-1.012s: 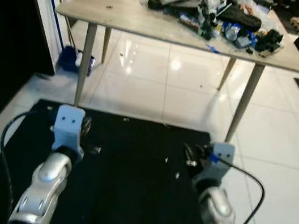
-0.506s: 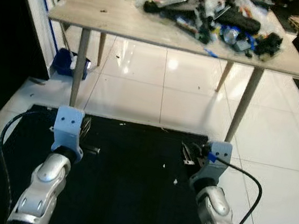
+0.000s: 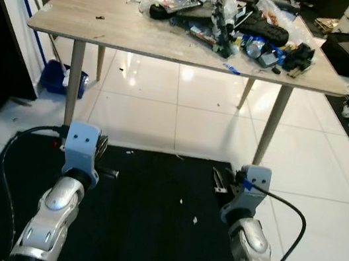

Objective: Picking trash to rubbish bin

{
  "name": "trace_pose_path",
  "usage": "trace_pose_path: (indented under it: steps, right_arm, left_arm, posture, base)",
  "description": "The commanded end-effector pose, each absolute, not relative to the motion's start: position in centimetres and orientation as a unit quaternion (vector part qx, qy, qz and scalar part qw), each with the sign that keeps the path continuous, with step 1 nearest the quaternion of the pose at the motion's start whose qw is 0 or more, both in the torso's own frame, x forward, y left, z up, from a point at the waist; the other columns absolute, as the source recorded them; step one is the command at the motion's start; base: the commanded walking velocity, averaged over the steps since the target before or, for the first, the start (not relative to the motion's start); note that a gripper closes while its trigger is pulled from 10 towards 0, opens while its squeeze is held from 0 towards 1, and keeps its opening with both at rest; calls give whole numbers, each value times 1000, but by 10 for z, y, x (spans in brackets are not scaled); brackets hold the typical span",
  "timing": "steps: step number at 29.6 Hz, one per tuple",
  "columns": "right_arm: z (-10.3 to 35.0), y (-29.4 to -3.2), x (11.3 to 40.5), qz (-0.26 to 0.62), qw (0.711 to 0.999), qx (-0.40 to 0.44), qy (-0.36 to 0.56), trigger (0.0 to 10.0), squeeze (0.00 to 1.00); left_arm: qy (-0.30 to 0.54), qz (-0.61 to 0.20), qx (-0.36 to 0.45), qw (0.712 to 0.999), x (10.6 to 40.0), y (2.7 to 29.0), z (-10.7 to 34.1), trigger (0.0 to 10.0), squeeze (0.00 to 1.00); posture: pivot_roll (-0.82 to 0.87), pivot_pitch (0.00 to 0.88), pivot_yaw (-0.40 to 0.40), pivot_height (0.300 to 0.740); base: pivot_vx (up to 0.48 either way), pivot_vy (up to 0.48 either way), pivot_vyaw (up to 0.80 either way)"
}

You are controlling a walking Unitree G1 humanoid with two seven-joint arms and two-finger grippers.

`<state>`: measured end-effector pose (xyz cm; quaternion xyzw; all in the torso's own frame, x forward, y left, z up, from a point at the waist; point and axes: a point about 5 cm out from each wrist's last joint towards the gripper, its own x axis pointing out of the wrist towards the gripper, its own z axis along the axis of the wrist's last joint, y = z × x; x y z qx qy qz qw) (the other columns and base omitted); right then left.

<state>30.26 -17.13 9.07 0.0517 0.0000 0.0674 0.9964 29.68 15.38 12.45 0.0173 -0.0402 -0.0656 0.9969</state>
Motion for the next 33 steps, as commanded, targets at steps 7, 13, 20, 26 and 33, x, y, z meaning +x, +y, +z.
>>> trace_pose_path:
  steps: [7,13,20,26,33]
  right_arm:
    - [92,-173,302,64,997,46,-4,10000,0]
    - [111,-182,309,40,997,43,-46,10000,0]
    - [136,-193,317,44,994,32,-92,10000,0]
    - [149,-198,320,34,993,23,-112,10000,0]
    - [169,-201,327,39,988,36,-146,10000,0]
  left_arm:
    - [-31,-60,20,998,295,157,120,10000,0]
    - [-34,-55,20,998,295,159,121,10000,0]
    - [-36,-50,22,998,300,159,125,10000,0]
    - [-43,-48,19,998,301,158,130,10000,0]
    - [-54,-48,19,997,306,158,138,10000,0]
  posture:
    - [11,148,-29,740]
    - [9,149,-32,740]
    - [1,154,-34,740]
    - [3,150,-35,740]
    - [2,153,-30,740]
  base:
    - [295,0,0]
    - [292,0,0]
    - [292,0,0]
    - [291,0,0]
    - [292,0,0]
